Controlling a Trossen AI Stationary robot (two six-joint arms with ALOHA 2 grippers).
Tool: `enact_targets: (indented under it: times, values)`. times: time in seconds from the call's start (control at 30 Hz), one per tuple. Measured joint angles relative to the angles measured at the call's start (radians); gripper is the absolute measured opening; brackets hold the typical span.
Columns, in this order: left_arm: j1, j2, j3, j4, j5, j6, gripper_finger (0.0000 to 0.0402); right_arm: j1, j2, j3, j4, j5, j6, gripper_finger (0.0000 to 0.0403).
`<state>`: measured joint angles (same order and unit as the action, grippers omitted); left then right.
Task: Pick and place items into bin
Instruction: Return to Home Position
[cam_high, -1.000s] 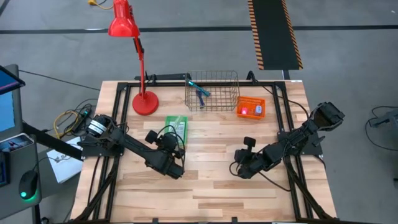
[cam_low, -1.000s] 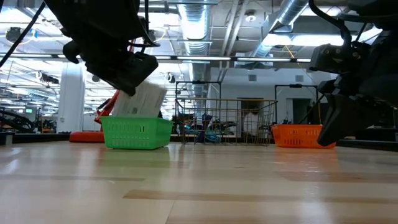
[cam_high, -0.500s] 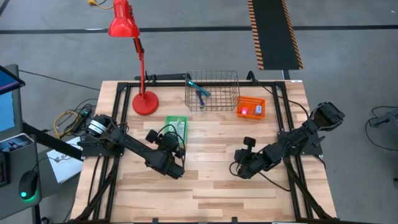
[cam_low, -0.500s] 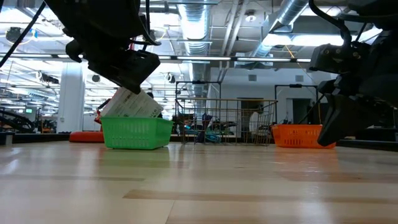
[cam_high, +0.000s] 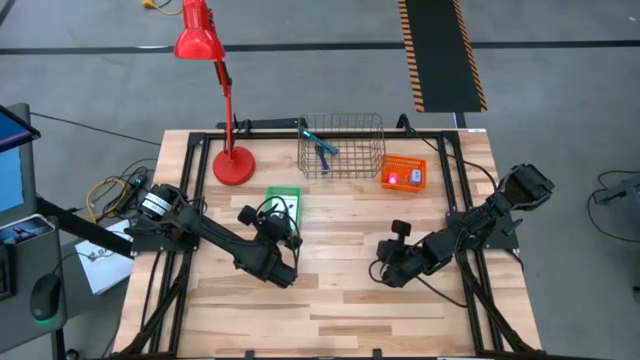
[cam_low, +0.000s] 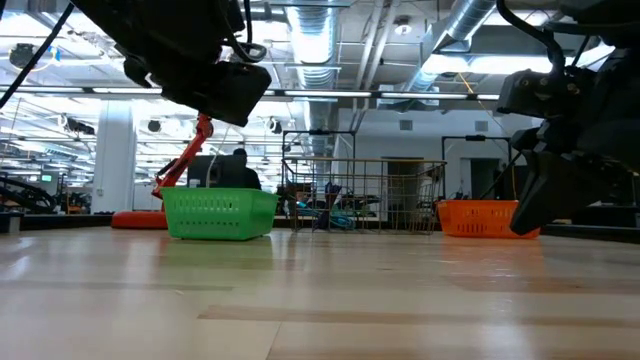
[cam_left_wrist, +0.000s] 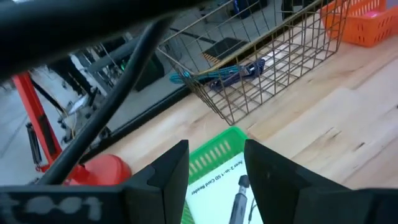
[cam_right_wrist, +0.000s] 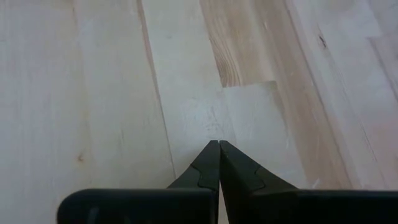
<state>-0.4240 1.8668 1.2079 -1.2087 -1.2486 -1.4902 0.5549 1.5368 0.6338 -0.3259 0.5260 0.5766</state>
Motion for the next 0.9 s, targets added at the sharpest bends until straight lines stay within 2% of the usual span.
enact_targets:
  times: [0.2, 0.33, 0.47, 0.77, 0.9]
  values:
    - [-0.015, 0.0, 0.0, 0.002, -0.037, 0.037, 0.0146, 0.001, 0.0, 0.0, 0.024, 0.051, 0.0, 0.0]
    - [-0.059, 0.0, 0.0, 0.035, -0.175, 0.035, 0.0146, 0.008, 0.0, 0.0, 0.09, 0.082, -0.053, 0.0]
    - [-0.105, 0.0, 0.001, 0.05, -0.313, 0.053, 0.0146, 0.034, 0.0, 0.015, 0.161, 0.083, -0.195, 0.0]
    - [-0.154, 0.0, 0.003, 0.046, -0.314, 0.076, 0.0146, 0.06, 0.0, 0.179, 0.101, 0.106, -0.373, 0.0]
    - [-0.177, -0.001, 0.046, 0.073, -0.207, 0.178, 0.0146, 0.06, -0.017, 0.286, -0.047, 0.104, -0.398, 0.0]
